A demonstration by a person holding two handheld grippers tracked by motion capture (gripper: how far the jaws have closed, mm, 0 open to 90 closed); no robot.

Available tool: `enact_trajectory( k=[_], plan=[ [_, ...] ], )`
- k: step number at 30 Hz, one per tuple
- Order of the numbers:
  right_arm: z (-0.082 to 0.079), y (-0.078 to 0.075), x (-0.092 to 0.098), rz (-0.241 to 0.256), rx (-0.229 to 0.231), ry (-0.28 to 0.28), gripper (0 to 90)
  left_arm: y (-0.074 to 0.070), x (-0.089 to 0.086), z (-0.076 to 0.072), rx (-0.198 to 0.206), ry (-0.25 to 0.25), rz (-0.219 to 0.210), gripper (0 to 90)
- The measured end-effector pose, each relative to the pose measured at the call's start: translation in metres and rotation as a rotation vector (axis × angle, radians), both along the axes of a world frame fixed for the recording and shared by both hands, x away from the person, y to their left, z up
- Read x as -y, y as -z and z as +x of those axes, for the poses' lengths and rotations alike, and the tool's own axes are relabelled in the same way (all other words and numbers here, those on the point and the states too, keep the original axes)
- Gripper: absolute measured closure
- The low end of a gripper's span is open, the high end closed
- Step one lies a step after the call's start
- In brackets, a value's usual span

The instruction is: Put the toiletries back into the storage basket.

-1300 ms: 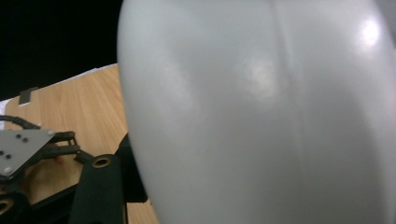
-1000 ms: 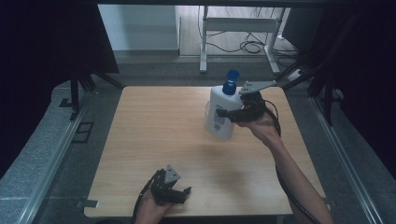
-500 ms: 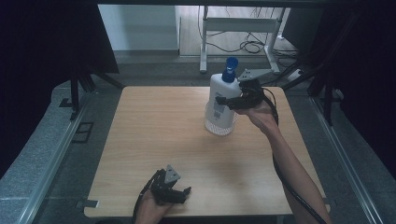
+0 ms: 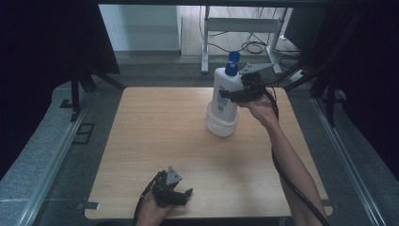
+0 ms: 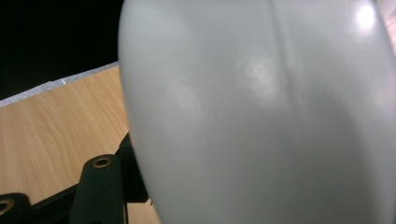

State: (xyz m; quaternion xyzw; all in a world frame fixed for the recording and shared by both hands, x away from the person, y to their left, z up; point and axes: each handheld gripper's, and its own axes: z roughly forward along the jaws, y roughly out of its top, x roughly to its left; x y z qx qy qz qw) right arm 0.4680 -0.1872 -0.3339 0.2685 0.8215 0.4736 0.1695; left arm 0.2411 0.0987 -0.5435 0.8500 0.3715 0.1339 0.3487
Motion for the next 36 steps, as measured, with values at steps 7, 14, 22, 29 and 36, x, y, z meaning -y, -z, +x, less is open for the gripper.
enact_trajectory(
  k=[7, 14, 22, 29, 36],
  plan=[
    [0.011, 0.009, 0.0, -0.011, -0.001, 0.034, 37.5, 0.0, 0.0, 0.0, 0.001, 0.001, 0.002, 12.1],
    [0.017, 0.023, -0.001, -0.023, -0.009, 0.051, 37.5, 0.0, 0.0, 0.0, 0.0, 0.001, 0.003, 12.1],
    [0.022, 0.037, -0.002, -0.031, -0.015, 0.063, 37.5, 0.0, 0.0, 0.0, -0.003, 0.002, 0.004, 12.2],
    [0.023, 0.048, -0.006, -0.044, -0.015, 0.061, 37.6, 0.0, 0.0, 0.0, -0.004, 0.003, 0.005, 12.1],
    [0.026, 0.061, -0.009, -0.059, -0.026, 0.067, 37.5, 0.0, 0.0, 0.0, -0.003, 0.003, 0.004, 12.1]
  ],
)
